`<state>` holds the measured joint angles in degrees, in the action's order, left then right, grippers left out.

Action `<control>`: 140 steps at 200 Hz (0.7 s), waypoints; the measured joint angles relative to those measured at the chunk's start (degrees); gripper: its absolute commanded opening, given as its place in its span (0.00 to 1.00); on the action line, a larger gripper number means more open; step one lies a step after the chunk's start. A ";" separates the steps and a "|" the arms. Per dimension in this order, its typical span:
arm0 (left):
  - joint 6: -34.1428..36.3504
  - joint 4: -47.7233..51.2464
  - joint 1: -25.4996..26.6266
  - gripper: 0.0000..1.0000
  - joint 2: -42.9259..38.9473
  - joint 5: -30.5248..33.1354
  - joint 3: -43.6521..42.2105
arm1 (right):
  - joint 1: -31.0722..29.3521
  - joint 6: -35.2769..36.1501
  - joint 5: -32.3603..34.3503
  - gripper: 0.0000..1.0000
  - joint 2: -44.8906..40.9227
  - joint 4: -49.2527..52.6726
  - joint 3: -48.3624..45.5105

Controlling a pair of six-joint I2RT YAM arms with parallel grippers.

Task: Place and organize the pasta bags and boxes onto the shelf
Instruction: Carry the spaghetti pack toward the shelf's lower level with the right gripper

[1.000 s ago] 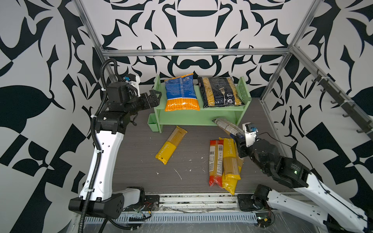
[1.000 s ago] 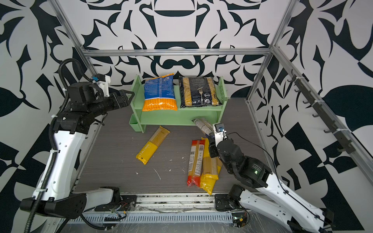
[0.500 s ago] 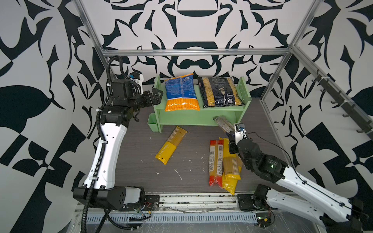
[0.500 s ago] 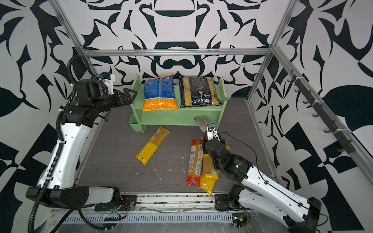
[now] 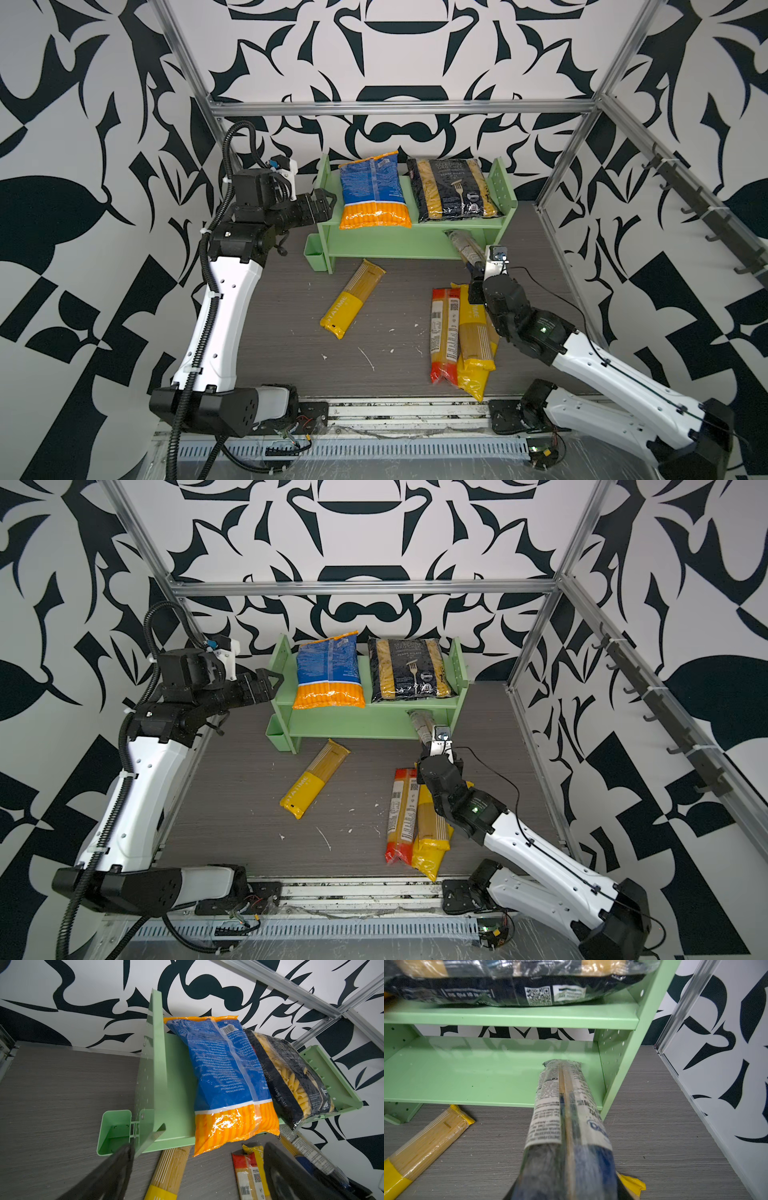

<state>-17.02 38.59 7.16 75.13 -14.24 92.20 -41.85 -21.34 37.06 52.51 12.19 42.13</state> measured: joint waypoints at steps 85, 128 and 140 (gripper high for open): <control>0.17 0.33 0.00 0.99 -10.27 1.16 -6.56 | 1.38 -4.83 -2.27 0.00 7.85 -4.85 -1.70; 1.14 0.85 0.00 0.99 -12.55 2.23 -8.70 | 2.14 -6.14 -3.45 0.00 12.83 -7.63 -2.93; 1.49 1.22 0.00 0.99 -13.20 2.62 -9.05 | 2.49 -6.36 -3.89 0.00 14.16 -8.46 -3.10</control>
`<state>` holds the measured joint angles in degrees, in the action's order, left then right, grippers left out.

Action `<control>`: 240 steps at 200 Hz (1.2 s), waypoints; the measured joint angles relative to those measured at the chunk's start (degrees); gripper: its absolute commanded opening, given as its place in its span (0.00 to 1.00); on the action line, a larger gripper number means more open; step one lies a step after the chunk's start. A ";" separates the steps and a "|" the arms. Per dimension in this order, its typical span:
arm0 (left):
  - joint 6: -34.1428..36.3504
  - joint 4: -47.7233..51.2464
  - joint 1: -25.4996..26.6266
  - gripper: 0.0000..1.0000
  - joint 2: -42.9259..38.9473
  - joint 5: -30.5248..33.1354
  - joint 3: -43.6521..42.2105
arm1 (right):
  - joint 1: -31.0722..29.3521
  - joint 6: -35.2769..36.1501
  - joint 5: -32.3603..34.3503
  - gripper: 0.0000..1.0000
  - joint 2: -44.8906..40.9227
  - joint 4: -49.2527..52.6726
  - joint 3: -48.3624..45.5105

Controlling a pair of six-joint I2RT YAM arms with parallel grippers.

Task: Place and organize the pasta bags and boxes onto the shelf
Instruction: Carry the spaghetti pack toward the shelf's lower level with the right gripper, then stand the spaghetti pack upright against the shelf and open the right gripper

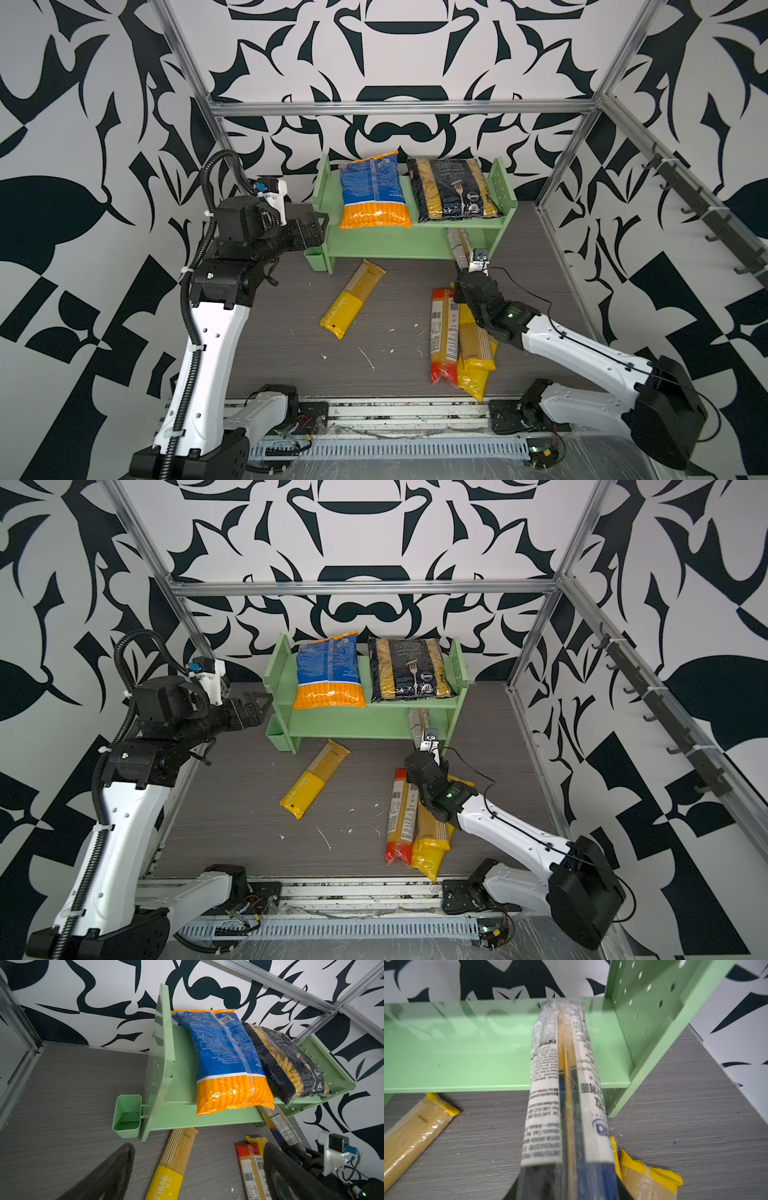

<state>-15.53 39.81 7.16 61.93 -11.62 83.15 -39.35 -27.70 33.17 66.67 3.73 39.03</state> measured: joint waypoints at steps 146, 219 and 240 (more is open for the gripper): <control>3.65 3.19 0.00 0.99 -2.32 4.24 -0.24 | 8.31 1.20 -5.33 0.00 15.28 -13.42 5.03; 4.02 4.17 0.00 0.99 -2.78 4.74 -0.26 | 10.95 0.79 -8.35 0.27 16.79 -13.79 6.19; 4.02 4.24 0.00 0.99 -2.86 4.74 -0.26 | 11.08 0.61 -8.68 0.37 16.79 -13.09 6.47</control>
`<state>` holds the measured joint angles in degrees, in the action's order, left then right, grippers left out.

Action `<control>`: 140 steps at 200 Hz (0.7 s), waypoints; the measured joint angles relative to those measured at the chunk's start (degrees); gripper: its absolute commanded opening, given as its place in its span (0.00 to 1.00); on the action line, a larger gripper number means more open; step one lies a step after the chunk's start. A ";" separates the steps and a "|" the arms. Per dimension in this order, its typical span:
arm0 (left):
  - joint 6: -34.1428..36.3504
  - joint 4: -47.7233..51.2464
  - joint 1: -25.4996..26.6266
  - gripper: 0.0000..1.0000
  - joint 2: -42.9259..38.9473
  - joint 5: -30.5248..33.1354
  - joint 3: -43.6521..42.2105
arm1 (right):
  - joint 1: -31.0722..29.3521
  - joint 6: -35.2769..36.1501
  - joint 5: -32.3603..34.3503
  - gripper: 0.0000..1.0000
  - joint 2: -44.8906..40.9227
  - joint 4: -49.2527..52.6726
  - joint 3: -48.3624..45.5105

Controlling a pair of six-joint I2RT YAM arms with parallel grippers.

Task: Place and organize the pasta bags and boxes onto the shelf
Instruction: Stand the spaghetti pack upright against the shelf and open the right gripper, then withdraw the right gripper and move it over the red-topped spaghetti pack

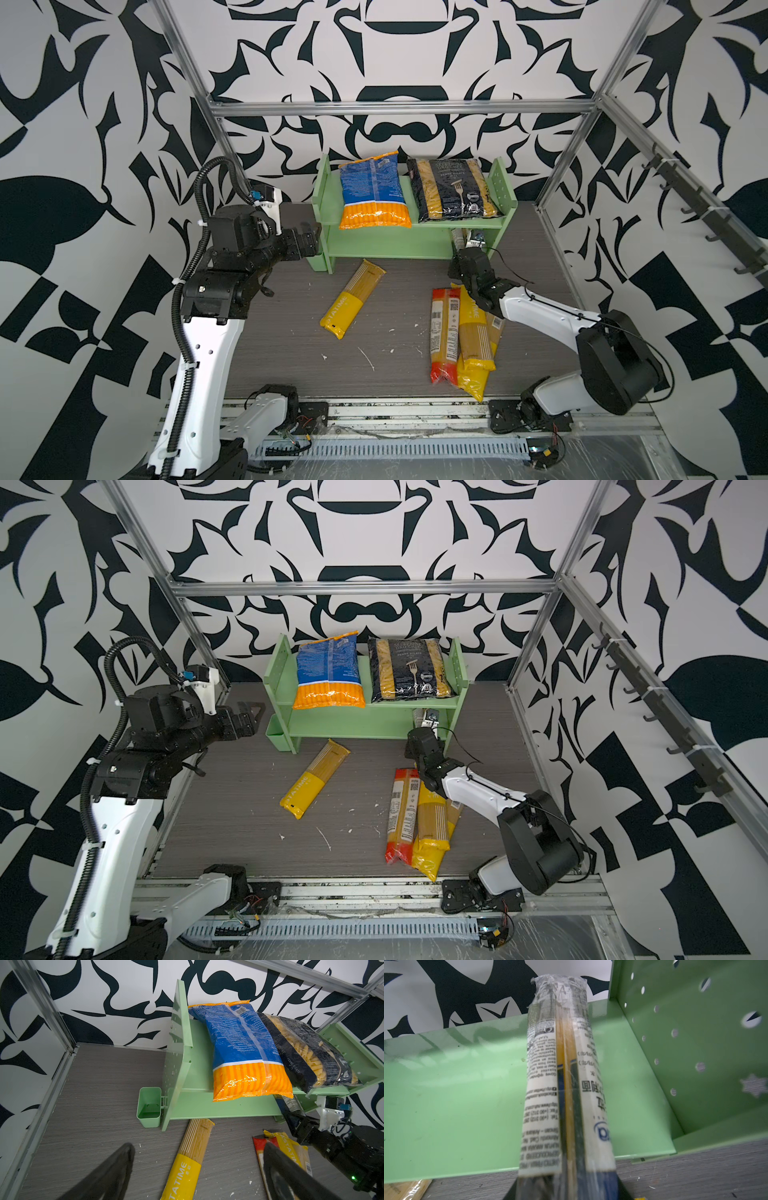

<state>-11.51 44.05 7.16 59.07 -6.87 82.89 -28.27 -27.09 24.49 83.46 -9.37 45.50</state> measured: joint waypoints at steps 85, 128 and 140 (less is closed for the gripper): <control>-0.28 1.31 0.00 0.99 -3.76 0.00 -2.97 | 0.59 -2.54 -2.82 0.98 3.82 12.37 -1.01; -0.28 2.40 0.00 0.99 -5.35 0.00 -2.99 | 0.83 -2.86 -2.45 1.00 1.55 16.15 -2.34; -0.28 2.69 0.00 0.99 -5.97 0.00 -3.04 | 0.83 -2.97 -2.49 1.00 0.46 17.35 -2.78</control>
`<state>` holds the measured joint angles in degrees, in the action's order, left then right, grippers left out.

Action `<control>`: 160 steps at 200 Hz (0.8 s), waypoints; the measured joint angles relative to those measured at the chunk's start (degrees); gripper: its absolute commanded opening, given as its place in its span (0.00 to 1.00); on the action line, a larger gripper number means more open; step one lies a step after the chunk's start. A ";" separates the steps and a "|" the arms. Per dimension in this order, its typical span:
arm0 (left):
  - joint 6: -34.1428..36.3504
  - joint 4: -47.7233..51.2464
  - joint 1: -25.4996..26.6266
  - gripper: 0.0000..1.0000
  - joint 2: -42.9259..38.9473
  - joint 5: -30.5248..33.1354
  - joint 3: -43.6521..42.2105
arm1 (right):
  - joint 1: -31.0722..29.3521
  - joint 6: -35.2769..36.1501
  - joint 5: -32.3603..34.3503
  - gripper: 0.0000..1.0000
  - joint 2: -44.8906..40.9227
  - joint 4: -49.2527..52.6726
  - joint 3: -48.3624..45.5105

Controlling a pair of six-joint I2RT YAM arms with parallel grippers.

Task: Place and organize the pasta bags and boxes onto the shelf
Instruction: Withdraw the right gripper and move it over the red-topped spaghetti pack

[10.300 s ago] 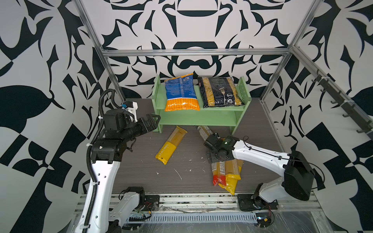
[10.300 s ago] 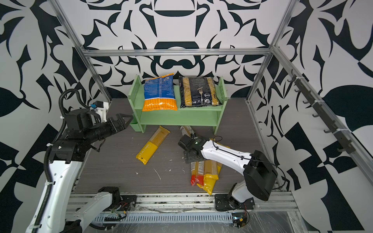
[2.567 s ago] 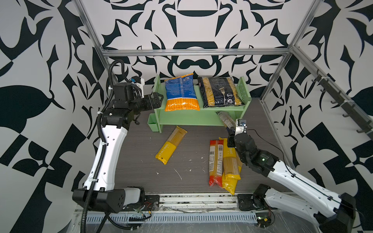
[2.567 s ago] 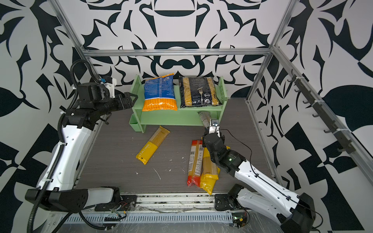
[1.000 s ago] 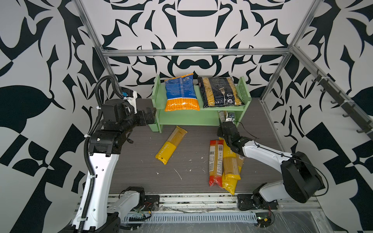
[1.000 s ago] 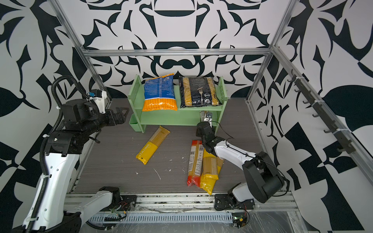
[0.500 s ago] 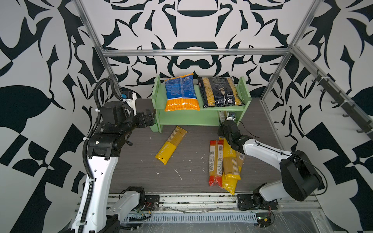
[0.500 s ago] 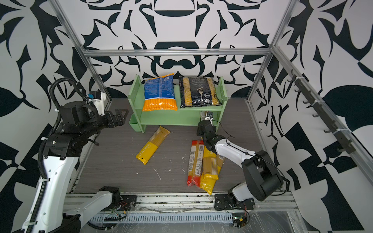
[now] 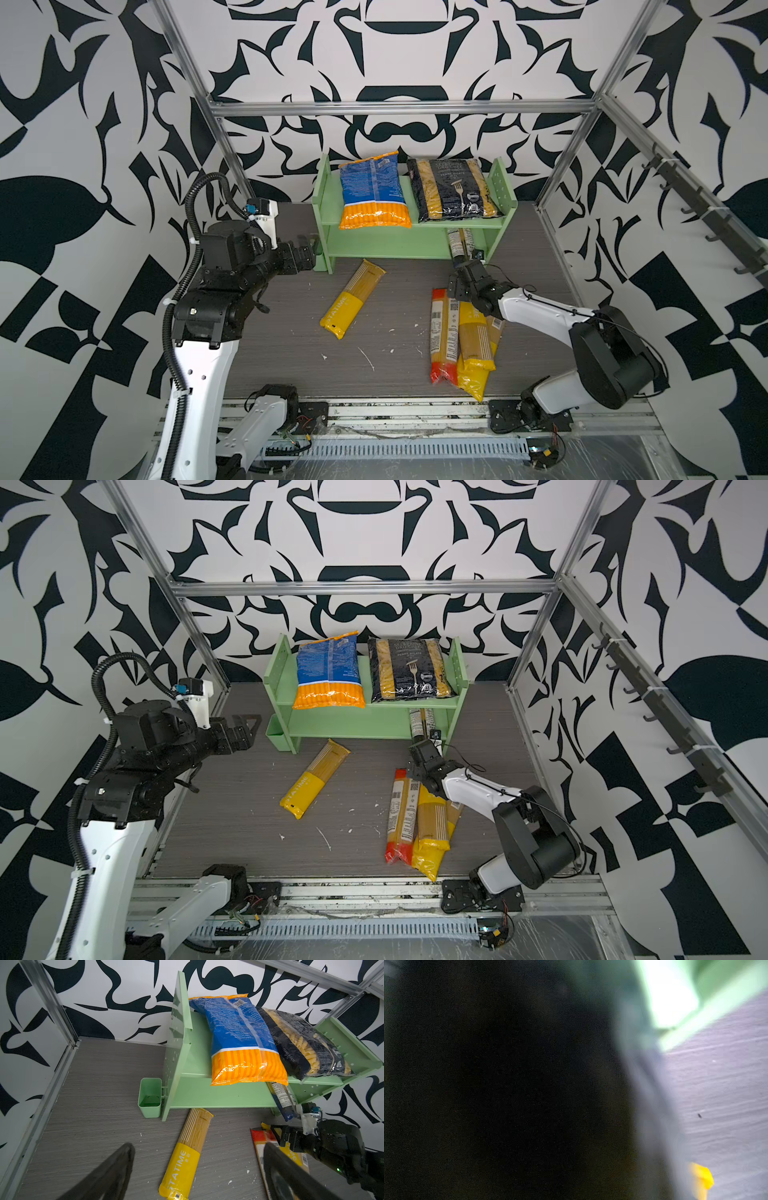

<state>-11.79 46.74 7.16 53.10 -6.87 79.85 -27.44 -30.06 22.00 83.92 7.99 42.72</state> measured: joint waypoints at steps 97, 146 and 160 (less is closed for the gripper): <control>-0.15 0.72 0.00 0.99 -3.54 -0.46 -2.62 | -6.19 -3.15 1.46 0.99 -12.98 13.60 -0.22; -0.24 0.55 0.00 0.99 -4.33 -0.46 -3.65 | -17.07 -11.15 4.39 0.97 -18.53 24.63 0.20; -0.46 0.37 0.00 0.99 -4.39 -0.46 -4.37 | -20.44 -14.45 5.05 0.96 -20.00 27.82 0.31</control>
<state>-12.25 47.11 7.16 48.71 -7.33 75.48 -47.88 -44.51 27.05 63.92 35.81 43.03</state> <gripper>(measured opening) 0.993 0.969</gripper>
